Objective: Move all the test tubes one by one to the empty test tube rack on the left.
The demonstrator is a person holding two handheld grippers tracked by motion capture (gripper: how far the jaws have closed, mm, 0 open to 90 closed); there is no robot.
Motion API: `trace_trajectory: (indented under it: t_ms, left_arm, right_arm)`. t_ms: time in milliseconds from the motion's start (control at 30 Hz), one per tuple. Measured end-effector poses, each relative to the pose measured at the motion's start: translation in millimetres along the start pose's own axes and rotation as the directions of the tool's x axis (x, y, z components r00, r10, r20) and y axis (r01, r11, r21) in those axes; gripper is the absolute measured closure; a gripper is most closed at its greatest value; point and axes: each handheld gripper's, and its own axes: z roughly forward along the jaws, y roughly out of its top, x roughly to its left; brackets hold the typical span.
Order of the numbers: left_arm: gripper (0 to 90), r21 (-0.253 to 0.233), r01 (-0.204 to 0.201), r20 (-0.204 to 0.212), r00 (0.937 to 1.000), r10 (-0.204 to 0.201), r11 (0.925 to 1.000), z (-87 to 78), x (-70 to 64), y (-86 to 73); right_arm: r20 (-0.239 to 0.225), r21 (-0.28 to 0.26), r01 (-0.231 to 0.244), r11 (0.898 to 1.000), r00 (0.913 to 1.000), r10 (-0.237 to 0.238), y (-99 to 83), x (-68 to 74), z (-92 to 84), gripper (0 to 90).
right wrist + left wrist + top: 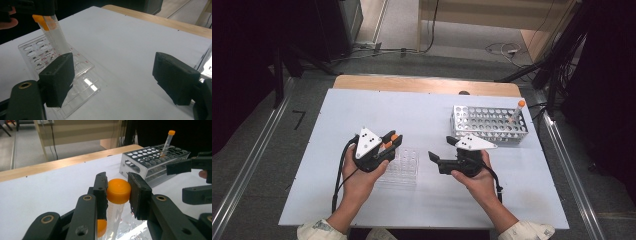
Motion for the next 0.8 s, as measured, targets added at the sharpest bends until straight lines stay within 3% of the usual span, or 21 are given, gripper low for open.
trace_trajectory:
  t_ms: [267,500,700,800]
  left_arm:
    - [70.5,0.039,-0.013,0.0,0.9999,0.013,0.9992,3.1,-0.8,-10.4]
    - [69.3,0.045,-0.019,0.004,0.9998,0.019,0.9988,4.5,-1.7,-11.1]
    - [58.1,0.041,-0.014,0.011,0.9999,0.013,0.9991,4.4,-2.9,-10.6]
    - [47.0,0.032,0.003,0.013,0.9999,-0.003,0.9995,3.5,-3.4,-9.5]
  right_arm:
    - [-0.001,0.003,-0.002,1.0,1.0,0.002,-0.4,-0.3,0.2,16.8]
    - [-0.002,0.005,-0.002,1.0,1.0,0.002,-0.8,0.2,0.4,16.9]
    - [-0.003,0.004,-0.001,1.0,1.0,0.001,-0.8,0.5,0.4,16.9]
    - [-0.001,0.003,-0.001,1.0,1.0,0.001,-0.7,0.4,0.3,16.9]
